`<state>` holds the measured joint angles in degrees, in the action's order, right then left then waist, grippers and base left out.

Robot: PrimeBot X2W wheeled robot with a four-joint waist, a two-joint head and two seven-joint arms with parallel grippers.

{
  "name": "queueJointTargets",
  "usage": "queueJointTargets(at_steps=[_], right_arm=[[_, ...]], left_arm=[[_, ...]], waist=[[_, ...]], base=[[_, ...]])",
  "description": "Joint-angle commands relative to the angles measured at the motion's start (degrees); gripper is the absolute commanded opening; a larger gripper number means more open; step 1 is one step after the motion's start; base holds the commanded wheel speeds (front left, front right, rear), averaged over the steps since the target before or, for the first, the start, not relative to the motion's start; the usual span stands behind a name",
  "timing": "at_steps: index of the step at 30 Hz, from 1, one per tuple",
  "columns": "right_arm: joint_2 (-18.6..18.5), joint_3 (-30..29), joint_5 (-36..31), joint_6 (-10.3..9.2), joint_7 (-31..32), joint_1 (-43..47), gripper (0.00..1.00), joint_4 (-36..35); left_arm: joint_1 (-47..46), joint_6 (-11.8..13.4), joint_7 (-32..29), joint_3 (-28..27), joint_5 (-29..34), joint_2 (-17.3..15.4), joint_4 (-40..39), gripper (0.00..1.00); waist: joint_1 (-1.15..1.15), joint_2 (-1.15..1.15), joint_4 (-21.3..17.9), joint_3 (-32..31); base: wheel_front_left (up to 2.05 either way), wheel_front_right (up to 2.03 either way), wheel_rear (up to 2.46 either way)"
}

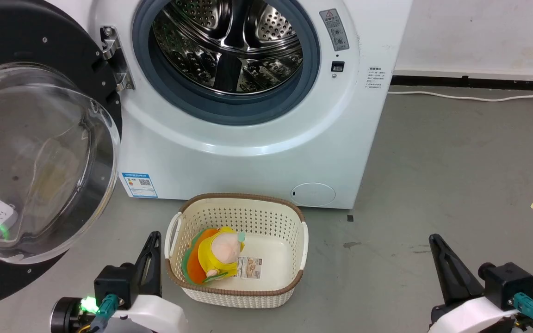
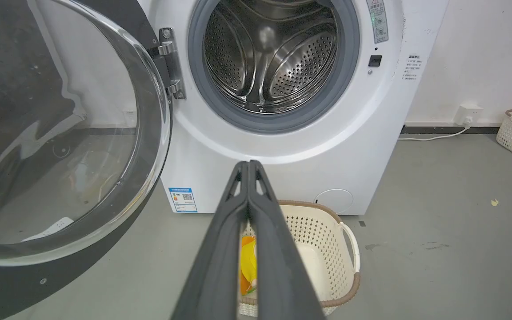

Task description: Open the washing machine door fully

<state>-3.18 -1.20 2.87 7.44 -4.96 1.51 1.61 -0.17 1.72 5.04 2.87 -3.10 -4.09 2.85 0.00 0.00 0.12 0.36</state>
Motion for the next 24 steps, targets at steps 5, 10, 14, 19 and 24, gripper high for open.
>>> queueJointTargets(at_steps=[5, 10, 14, 19, 24], right_arm=[[0.22, 0.28, -0.81, 0.03, 0.98, -1.01, 0.00, -0.55], [0.23, 0.39, -1.05, 0.03, 1.45, -1.07, 0.00, -0.67], [0.24, 0.49, -1.30, 0.04, 1.91, -1.13, 0.00, -0.80], [0.25, 0.63, -1.60, 0.04, 2.50, -1.20, 0.00, -0.95], [0.26, 0.77, -1.91, 0.04, 3.09, -1.27, 0.00, -1.11]], left_arm=[[0.12, -0.55, -1.07, -0.61, 0.75, 0.45, -0.80, 0.00], [0.13, -0.68, -1.54, -0.88, 1.03, 0.54, -1.04, 0.00], [0.13, -0.82, -2.00, -1.14, 1.31, 0.63, -1.28, 0.00], [0.14, -1.00, -2.59, -1.48, 1.65, 0.74, -1.59, 0.00], [0.15, -1.17, -3.18, -1.81, 2.00, 0.86, -1.89, 0.00]], waist=[[0.00, 0.00, -0.02, -0.06], [0.00, 0.00, -0.03, -0.09], [0.00, 0.00, -0.04, -0.13], [0.00, 0.00, -0.05, -0.17], [0.00, 0.00, -0.07, -0.22]], base=[[0.00, 0.00, 0.00], [0.00, 0.00, 0.00], [0.00, 0.00, 0.00], [0.00, 0.00, 0.00], [0.00, 0.00, 0.00]])
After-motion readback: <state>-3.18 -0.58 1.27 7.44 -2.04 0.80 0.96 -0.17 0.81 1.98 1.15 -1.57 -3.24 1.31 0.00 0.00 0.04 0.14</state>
